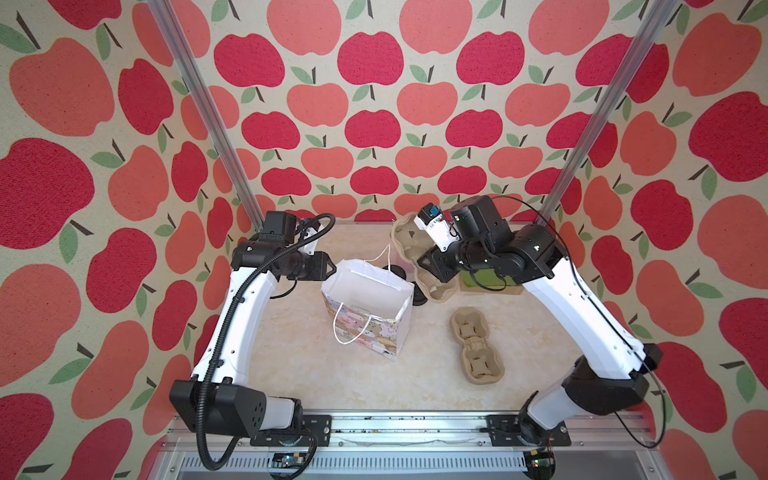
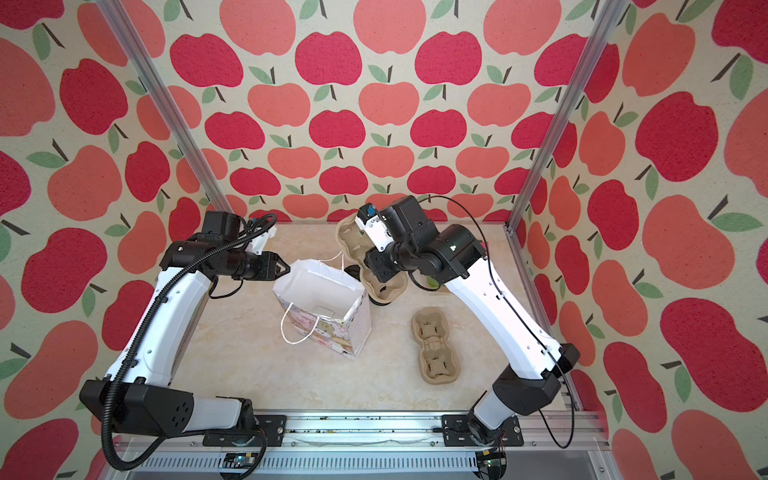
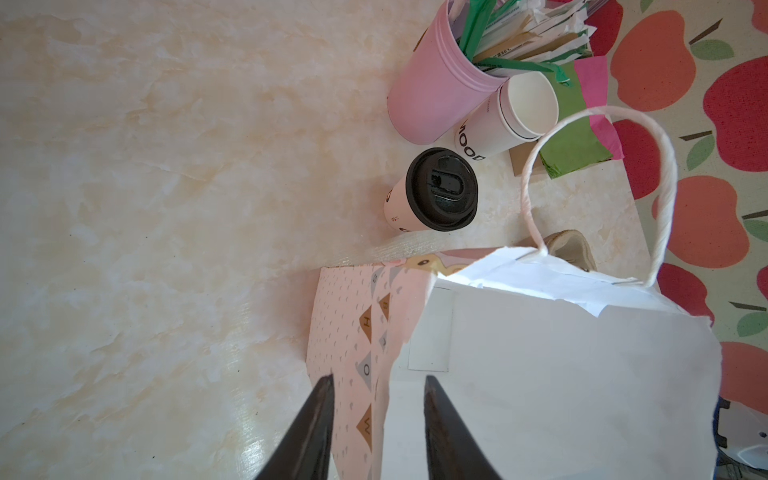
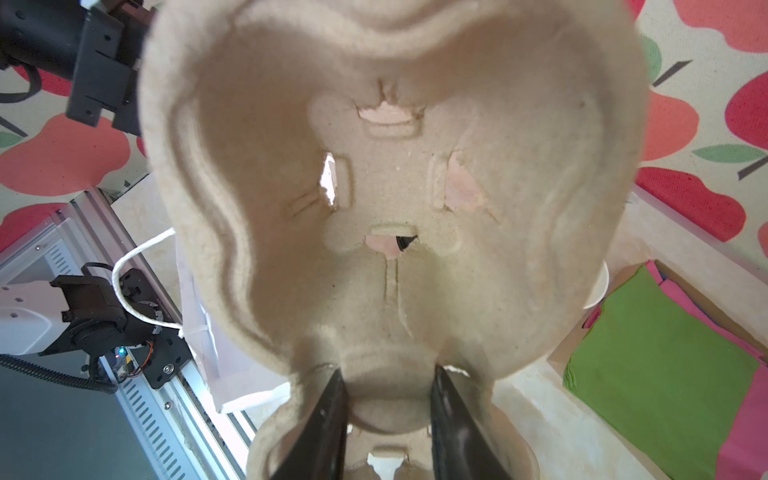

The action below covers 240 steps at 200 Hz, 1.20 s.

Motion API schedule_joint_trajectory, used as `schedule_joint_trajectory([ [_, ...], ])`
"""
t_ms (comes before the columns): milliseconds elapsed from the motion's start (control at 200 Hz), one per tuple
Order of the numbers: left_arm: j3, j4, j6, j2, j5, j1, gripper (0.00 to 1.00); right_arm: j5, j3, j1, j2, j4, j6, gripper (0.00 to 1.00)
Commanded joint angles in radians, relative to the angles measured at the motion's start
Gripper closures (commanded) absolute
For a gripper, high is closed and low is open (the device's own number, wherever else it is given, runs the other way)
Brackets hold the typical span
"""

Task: Pack the takeout coffee
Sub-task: 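Lift the pulp carrier with the right gripper and swing it over the bag, then lower the pulp carrier into the open paper bag with the right gripper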

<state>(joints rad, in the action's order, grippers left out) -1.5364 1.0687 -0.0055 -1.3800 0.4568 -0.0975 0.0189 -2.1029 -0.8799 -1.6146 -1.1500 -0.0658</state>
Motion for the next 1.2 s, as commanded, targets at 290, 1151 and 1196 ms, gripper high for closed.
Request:
schedule_joint_trajectory([
  [290, 0.034, -0.001, 0.010, 0.032, 0.016, 0.023, 0.75, -0.078, -0.286, -0.066, -0.224, -0.039, 0.095, 0.68],
  [1151, 0.062, -0.041, -0.007, 0.048, 0.080, 0.045, 0.94, -0.131, -0.355, -0.151, -0.406, -0.017, 0.150, 0.71],
  [1196, 0.065, -0.043, -0.007, 0.050, 0.080, 0.045, 0.94, -0.133, -0.352, -0.152, -0.411, -0.020, 0.150, 0.71],
])
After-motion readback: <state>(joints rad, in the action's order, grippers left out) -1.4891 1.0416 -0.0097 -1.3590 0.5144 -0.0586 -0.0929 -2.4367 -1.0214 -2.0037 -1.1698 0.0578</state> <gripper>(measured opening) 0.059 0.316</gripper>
